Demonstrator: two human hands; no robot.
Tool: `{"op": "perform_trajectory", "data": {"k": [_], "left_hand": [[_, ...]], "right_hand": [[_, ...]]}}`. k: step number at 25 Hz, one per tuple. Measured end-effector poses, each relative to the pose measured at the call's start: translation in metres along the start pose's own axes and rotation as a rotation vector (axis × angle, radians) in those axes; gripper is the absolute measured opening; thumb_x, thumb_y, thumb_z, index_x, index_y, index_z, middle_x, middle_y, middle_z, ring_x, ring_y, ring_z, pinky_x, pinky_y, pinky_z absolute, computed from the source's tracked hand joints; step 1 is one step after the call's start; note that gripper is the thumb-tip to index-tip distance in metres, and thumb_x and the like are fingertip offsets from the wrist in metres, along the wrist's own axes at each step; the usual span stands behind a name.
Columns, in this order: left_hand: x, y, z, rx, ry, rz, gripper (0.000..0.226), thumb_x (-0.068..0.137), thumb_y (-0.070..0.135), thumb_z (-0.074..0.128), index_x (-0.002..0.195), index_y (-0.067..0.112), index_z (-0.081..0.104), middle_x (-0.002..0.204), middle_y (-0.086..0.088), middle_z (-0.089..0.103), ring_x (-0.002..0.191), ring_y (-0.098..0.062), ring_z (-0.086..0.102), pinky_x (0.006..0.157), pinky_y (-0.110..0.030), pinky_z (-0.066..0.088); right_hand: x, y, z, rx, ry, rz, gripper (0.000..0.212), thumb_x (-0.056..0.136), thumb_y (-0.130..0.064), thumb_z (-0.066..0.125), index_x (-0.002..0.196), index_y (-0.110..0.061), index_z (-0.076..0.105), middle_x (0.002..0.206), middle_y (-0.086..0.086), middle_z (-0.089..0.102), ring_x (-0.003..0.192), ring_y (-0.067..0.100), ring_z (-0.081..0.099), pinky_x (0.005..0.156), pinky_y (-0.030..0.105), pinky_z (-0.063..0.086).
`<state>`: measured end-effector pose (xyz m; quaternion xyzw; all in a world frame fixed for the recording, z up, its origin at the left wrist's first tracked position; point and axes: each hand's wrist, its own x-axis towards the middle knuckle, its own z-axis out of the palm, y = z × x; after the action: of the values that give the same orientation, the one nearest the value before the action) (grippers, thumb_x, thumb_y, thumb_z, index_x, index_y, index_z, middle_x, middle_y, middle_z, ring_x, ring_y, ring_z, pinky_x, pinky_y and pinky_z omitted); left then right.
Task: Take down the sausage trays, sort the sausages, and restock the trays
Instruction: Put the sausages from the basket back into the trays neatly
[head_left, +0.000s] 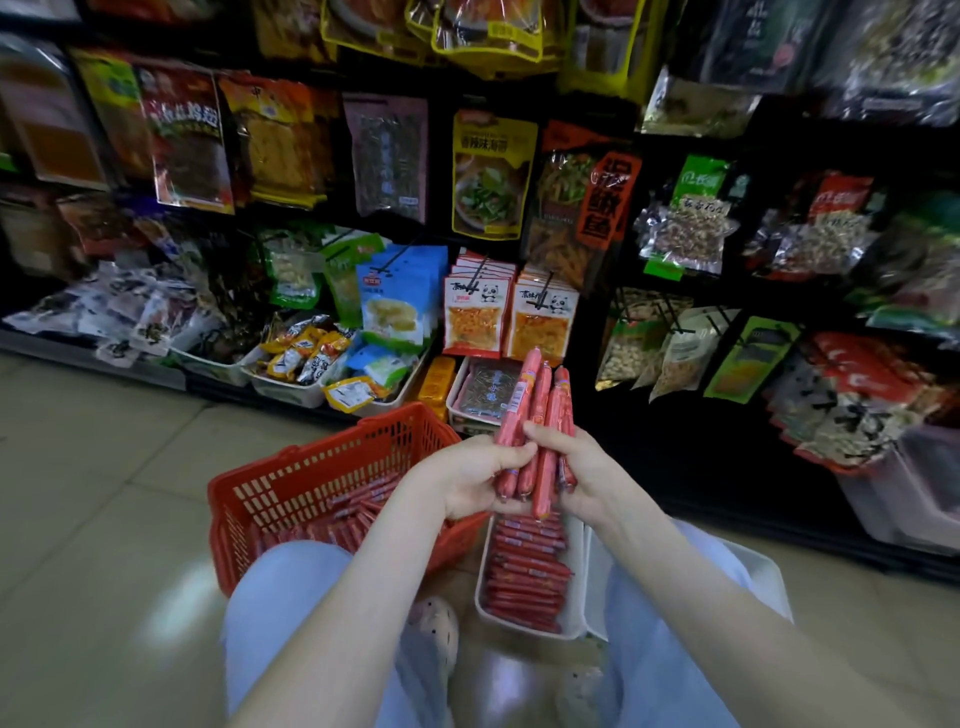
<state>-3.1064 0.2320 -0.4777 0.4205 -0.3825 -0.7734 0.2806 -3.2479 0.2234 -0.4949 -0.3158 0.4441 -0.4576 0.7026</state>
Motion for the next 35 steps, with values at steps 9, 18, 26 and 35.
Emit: {"op": "perform_trajectory", "data": {"k": [9, 18, 26, 35], "left_hand": [[0.062, -0.01, 0.005, 0.413, -0.109, -0.164, 0.032, 0.097, 0.032, 0.051, 0.121, 0.011, 0.052, 0.102, -0.013, 0.067, 0.085, -0.023, 0.068, 0.075, -0.033, 0.059], [0.211, -0.12, -0.033, 1.56, 0.338, 0.222, 0.083, 0.087, 0.018, 0.056, 0.152, 0.014, 0.005, 0.155, -0.016, 0.014, 0.142, -0.03, 0.017, 0.115, -0.035, 0.016], [0.309, -0.293, -0.082, 1.66, 0.03, -0.261, 0.046, 0.076, 0.019, 0.036, 0.097, 0.007, 0.075, 0.095, -0.008, 0.072, 0.092, -0.023, 0.07, 0.078, -0.038, 0.056], [0.338, -0.366, -0.113, 1.67, 0.072, -0.152, 0.058, 0.088, 0.025, 0.03, 0.142, 0.007, 0.039, 0.147, -0.02, 0.037, 0.131, -0.033, 0.044, 0.114, -0.043, 0.022]], "right_hand": [[0.025, 0.005, -0.038, -0.04, 0.161, 0.0, 0.014, 0.083, 0.003, 0.063, 0.096, -0.001, 0.061, 0.079, 0.016, 0.069, 0.073, 0.025, 0.07, 0.063, 0.033, 0.057], [0.127, 0.102, -0.191, -1.392, 0.203, 0.211, 0.049, 0.082, -0.013, 0.057, 0.127, -0.014, 0.038, 0.11, 0.009, 0.062, 0.098, 0.03, 0.063, 0.077, 0.036, 0.049], [0.196, 0.261, -0.245, -1.72, -0.15, 0.049, 0.045, 0.073, -0.006, 0.065, 0.118, -0.004, 0.06, 0.103, 0.01, 0.065, 0.092, 0.028, 0.067, 0.077, 0.036, 0.056], [0.194, 0.34, -0.291, -1.76, -0.156, 0.201, 0.113, 0.063, -0.037, 0.081, 0.151, -0.014, 0.014, 0.137, 0.011, 0.052, 0.13, 0.026, 0.045, 0.109, 0.053, 0.031]]}}
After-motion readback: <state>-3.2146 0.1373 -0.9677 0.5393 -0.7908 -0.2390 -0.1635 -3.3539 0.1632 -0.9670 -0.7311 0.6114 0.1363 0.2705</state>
